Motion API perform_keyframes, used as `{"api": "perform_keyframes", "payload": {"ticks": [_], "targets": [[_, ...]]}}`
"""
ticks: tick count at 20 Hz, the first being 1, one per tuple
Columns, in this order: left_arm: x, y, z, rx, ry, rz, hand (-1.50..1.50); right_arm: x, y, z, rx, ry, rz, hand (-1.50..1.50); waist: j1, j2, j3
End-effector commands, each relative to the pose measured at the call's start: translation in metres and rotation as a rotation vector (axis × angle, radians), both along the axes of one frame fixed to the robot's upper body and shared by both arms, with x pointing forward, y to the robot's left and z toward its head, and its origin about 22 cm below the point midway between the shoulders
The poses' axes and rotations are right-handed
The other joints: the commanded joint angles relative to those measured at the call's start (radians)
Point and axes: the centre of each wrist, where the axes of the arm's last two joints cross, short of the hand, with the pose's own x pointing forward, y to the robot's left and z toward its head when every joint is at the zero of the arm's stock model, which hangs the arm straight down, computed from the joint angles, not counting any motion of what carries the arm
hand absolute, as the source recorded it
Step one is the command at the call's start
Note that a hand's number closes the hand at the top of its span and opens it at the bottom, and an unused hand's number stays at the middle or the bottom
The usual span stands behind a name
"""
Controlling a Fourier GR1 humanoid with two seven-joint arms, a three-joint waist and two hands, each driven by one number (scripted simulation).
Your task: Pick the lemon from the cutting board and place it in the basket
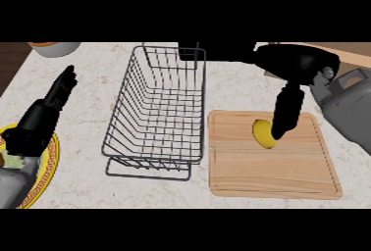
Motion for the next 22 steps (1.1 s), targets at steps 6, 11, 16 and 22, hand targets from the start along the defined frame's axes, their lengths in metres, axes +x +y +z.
{"api": "perform_keyframes", "payload": {"ticks": [6,11,16,22], "targets": [[-0.002,0.005,0.004,-0.017,-0.005,0.021,0.00,0.013,0.006,-0.003,-0.119,0.115,0.006,-1.50,-0.006,0.003,0.003],[-0.002,-0.007,-0.005,-0.010,-0.010,0.014,0.00,0.015,-0.019,-0.038,-0.121,0.135,0.010,-1.50,-0.010,0.004,0.003],[-0.009,0.002,-0.006,0.011,-0.018,0.001,0.00,0.023,-0.018,-0.069,-0.229,0.198,0.016,-1.50,-0.002,0.005,0.003],[-0.010,0.005,-0.009,0.003,-0.021,0.022,0.00,0.024,-0.004,-0.102,-0.274,0.216,0.023,-1.50,-0.004,0.004,0.003]]}}
